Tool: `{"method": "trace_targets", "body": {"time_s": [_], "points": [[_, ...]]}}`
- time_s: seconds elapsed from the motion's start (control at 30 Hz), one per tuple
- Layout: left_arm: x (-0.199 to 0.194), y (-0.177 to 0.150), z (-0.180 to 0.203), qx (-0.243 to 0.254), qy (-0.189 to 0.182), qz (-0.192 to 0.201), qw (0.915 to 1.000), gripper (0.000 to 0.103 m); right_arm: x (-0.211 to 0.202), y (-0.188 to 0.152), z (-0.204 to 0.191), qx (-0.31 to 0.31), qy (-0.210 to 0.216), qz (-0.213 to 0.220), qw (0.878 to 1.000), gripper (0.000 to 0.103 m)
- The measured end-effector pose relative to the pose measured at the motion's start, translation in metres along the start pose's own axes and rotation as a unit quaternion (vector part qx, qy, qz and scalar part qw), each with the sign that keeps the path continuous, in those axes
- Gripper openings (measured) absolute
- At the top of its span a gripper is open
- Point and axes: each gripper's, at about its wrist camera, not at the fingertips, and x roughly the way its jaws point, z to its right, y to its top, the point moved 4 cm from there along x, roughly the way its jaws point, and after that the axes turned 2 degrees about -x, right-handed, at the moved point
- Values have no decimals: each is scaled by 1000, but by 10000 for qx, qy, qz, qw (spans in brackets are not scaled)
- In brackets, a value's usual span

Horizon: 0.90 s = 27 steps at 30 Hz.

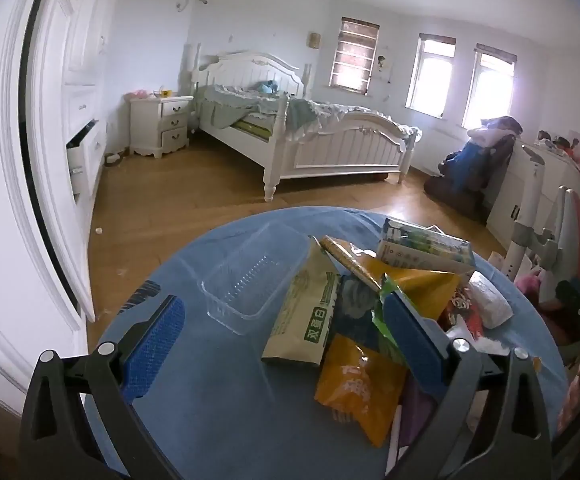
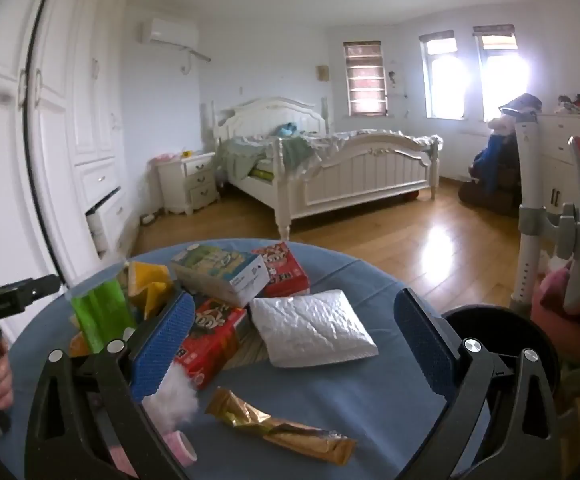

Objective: Collect trash

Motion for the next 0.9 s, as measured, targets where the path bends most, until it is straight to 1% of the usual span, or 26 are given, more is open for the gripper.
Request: {"method": "trace_targets", "body": {"time_s": [0.17, 0.3, 0.4, 0.9], "points": [[0, 0, 1, 34, -18, 1, 10000, 98, -3, -1, 3, -29, -15, -19, 10000, 98], [1, -1, -2, -18, -36, -45, 10000, 98, 4, 1, -3, -11, -18, 12, 10000, 98], [2, -2, -4, -43, -40, -73, 10000, 98, -1, 1, 0, -8, -10, -2, 10000, 98], [3, -2, -1, -62, 18, -142, 9999, 98, 0, 1, -1, -45, -30, -17, 10000, 98]]}}
